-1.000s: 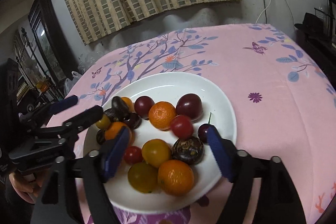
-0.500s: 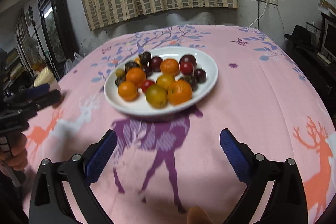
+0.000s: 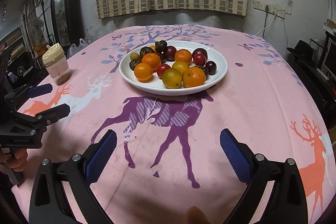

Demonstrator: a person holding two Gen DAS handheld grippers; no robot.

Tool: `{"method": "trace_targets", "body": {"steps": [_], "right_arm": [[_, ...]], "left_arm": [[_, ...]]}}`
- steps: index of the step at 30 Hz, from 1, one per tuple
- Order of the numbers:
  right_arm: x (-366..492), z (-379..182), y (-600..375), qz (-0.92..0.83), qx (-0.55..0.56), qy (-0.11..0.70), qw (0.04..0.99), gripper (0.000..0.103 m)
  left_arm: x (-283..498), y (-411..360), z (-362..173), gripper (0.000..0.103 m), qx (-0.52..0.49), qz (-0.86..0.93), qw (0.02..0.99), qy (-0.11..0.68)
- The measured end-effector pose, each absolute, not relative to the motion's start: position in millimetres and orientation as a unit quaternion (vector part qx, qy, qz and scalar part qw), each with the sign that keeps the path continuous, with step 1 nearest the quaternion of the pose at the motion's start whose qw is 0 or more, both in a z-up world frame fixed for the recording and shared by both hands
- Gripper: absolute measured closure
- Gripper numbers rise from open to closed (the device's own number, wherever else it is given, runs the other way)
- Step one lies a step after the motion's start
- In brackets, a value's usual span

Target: Organize fruits

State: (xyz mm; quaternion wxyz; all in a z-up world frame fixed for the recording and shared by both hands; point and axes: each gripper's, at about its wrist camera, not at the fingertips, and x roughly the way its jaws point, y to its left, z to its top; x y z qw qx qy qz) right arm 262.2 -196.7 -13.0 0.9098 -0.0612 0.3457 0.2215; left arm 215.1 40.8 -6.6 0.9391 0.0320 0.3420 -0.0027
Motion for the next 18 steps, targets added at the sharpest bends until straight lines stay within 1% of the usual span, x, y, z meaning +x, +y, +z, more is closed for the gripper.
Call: {"method": "trace_targets", "body": {"steps": [18], "right_arm": [[260.2, -10.2, -202.6, 0.222, -0.048, 0.344, 0.911, 0.004]], "left_arm": [[219.7, 49.9, -7.8, 0.005, 0.015, 0.010, 0.936, 0.352]]}}
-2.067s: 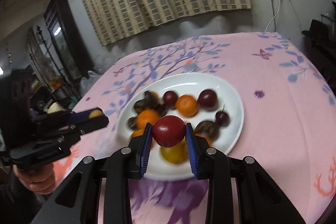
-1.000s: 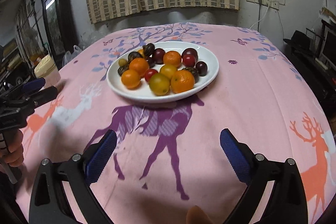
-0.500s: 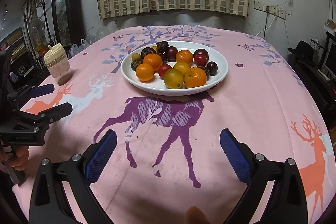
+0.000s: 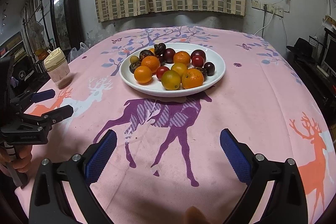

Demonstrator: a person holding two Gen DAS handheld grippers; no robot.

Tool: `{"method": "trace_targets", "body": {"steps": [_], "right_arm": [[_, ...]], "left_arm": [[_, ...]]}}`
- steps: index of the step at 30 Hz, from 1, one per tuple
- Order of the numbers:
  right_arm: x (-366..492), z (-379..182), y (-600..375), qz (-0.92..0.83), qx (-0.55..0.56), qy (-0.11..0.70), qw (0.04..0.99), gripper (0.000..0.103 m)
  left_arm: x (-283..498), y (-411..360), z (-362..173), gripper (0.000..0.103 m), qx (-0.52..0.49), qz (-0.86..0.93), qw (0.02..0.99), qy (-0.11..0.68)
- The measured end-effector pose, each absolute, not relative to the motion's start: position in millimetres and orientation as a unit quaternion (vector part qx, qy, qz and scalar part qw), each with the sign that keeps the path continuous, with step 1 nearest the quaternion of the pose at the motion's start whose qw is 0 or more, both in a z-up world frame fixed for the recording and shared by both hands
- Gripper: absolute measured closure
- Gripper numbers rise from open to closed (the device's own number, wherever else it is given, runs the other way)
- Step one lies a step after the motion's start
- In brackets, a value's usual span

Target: Organize fruits

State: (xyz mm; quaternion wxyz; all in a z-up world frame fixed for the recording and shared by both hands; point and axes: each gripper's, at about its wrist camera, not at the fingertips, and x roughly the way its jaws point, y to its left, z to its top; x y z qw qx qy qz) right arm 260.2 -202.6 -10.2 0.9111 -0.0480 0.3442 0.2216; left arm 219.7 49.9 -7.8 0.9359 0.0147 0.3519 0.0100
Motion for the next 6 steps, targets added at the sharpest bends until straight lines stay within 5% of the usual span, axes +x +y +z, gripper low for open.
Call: {"method": "trace_targets", "body": {"steps": [6], "right_arm": [[260.2, -9.7, -202.2, 0.220, -0.046, 0.348, 0.910, 0.004]], "left_arm": [[218.0, 52.0, -6.2, 0.005, 0.008, 0.017, 0.939, 0.344]]}}
